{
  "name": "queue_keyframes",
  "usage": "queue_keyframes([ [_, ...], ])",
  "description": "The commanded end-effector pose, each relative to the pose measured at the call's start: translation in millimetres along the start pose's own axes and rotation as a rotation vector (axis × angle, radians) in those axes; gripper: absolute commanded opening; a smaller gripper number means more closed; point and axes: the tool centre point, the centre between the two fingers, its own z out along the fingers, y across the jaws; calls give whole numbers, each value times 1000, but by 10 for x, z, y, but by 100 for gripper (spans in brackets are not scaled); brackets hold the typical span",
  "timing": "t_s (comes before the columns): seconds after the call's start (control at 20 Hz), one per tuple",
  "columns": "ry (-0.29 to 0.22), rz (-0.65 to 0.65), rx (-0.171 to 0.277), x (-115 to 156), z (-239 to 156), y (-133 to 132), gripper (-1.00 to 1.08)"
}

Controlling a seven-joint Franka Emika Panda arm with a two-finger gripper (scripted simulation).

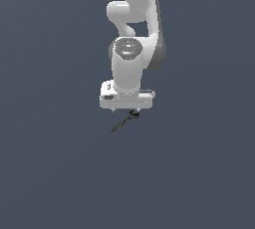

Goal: Pick up the object and move it to a goal position.

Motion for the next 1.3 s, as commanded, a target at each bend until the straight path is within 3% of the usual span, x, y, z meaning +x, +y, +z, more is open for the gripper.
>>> queue_keyframes([
  [0.0, 0, 0, 0, 0, 0, 0, 100],
  [0.75, 6, 31, -6, 48, -131, 79, 100],
  [1.25, 9, 164, 9, 15, 53, 57, 100],
])
